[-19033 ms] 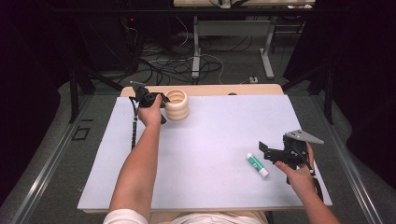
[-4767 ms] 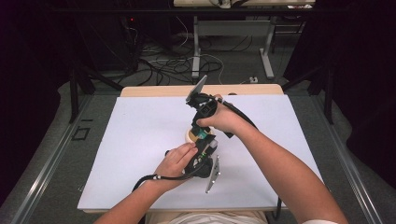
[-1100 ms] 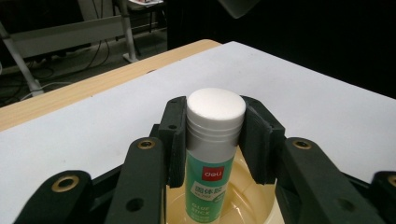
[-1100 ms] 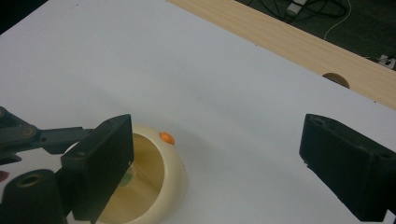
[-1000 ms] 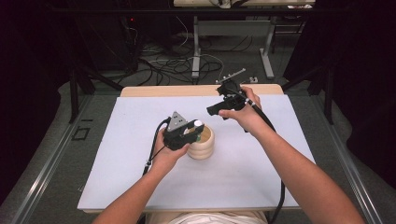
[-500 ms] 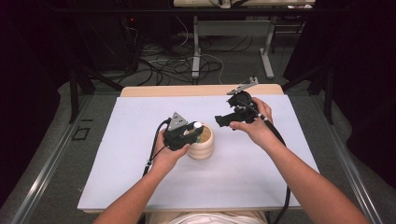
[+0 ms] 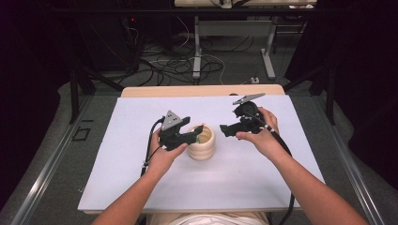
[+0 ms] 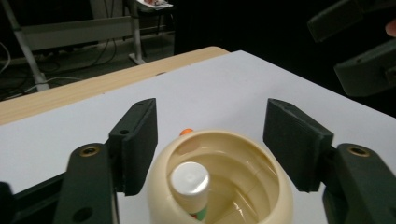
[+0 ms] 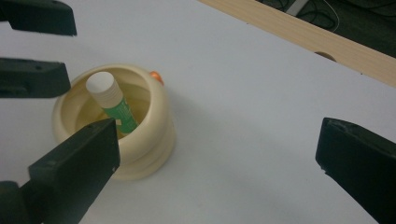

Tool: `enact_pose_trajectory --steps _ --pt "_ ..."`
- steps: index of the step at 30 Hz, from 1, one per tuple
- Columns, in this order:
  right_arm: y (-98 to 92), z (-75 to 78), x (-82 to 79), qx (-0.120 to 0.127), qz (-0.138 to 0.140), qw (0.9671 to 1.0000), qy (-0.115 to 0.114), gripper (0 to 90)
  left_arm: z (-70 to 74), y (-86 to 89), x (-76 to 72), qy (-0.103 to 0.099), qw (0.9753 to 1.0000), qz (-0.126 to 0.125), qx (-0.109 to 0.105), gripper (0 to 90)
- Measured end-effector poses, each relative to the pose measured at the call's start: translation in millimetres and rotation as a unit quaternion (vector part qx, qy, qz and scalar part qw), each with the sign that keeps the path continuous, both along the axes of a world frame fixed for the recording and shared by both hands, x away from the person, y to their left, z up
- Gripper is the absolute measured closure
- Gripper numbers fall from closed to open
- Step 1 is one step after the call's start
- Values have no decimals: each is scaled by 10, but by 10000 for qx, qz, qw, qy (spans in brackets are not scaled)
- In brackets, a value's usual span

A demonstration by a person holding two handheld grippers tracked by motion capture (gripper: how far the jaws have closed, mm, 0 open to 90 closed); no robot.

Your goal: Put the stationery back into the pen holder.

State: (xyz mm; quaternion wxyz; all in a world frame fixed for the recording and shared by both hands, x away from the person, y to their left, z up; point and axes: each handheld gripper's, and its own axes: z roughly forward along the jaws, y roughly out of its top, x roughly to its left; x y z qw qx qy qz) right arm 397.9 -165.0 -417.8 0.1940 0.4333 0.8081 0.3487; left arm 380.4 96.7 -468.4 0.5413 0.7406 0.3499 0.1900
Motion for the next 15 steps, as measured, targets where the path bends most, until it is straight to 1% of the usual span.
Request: enact_pose_trajectory --steps 1,2,4,5,7,8,9,11,13,15 --pt "-9 -2 -15 -3 26 10000 -28 0 21 28 -9 -21 10000 49 -10 315" --pt "-11 -8 -28 21 31 10000 -18 0 46 57 -21 8 9999 95 -51 294" --pt "-22 -21 -55 44 45 10000 -2 0 85 124 -45 65 9998 130 -135 288" --pt "-28 -27 -68 60 42 10000 5 0 101 156 -62 73 9997 186 -144 288" --pt "-47 -42 -90 91 44 9999 0 0 126 220 -91 99 9997 176 -167 281" --pt "-57 -52 -101 104 31 9999 15 0 137 249 -102 104 9997 186 -136 273" --pt "-71 -66 -110 105 41 9999 2 0 147 278 -114 147 9997 172 -112 263" --pt "-92 -98 -132 143 36 9999 58 0 160 334 -137 266 9995 164 -82 229" --pt "-117 -135 -157 168 8 9998 54 0 159 384 -168 284 9993 239 -25 159" --pt "-144 -171 -191 223 26 9997 71 0 148 442 -201 291 9991 316 -11 145"
